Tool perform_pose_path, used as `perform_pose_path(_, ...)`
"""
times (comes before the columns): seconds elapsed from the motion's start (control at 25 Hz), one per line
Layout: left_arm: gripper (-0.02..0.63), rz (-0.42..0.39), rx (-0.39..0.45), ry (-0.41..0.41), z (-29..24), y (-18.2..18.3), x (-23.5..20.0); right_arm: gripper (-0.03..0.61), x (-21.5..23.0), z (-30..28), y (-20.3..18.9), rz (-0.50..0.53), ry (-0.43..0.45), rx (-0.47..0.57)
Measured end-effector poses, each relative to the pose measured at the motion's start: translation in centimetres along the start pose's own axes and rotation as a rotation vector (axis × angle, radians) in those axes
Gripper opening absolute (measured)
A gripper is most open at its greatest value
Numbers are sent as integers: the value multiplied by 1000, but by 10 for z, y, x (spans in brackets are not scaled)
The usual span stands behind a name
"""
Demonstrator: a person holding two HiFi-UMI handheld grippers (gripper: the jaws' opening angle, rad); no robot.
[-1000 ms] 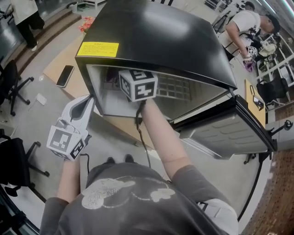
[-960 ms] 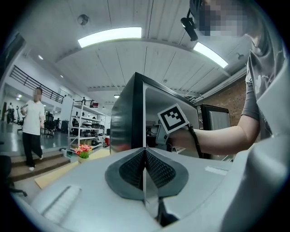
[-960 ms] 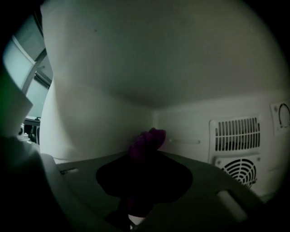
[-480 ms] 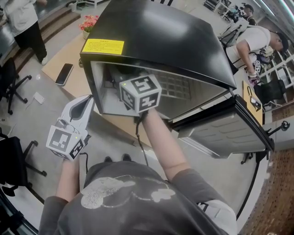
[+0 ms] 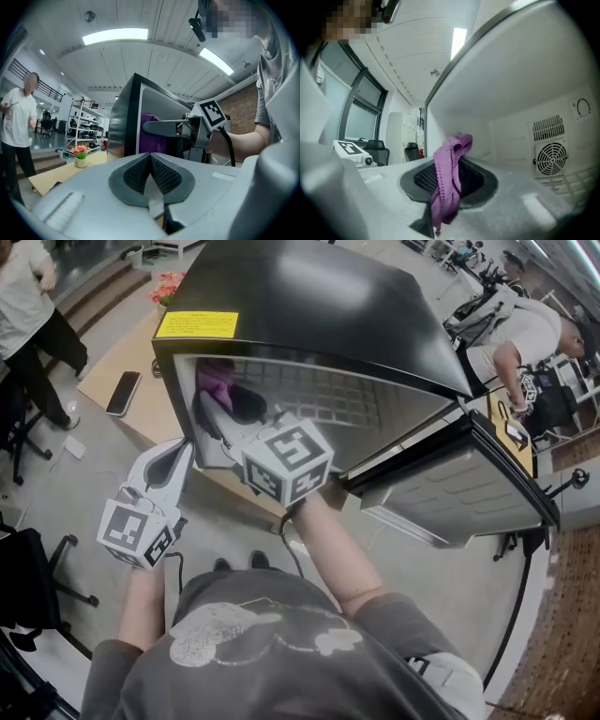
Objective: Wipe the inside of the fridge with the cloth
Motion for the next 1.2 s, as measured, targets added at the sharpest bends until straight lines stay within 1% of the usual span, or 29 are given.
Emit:
perform_pose_path(0.12,17,8,-3,-6,3,-3,0,78,-2,9,1,-4,17,8)
perform_pose_path(0.24,17,14,1,-15,4,-2,-1,81,11,12,1,0,-41,-15)
perform_pose_path(0.36,17,17,2,-24,5,-2,-3,81,30,3,-4,29,-90,-114)
perform_pose_path(0.52,17,19,-1,-32,4,-1,-5,81,41,-19,-8,88,-82,-274)
perform_pose_path(0.68,17,18,-7,-40,4,0,-7,81,44,-33,-14,165,-96,-433)
perform_pose_path(0.8,17,26,-16,-44,3,-3,-9,81,46,-34,-19,177,-99,-506)
perform_pose_path(0.88,17,28,-22,-50,2,-5,-8,81,52,-29,-24,174,-118,-537)
perform_pose_path(1.2,17,21,-27,-81,-3,-5,3,81,79,1,-27,160,-200,-571)
Point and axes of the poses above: the fingertips, and each gripper's own axes: z backward along the fingers, x to its right, y out of its top, the point moved 10 cm from there along z, backward along the fingers, and after that the axes turned 14 degrees about z, right-handed, at the moved point
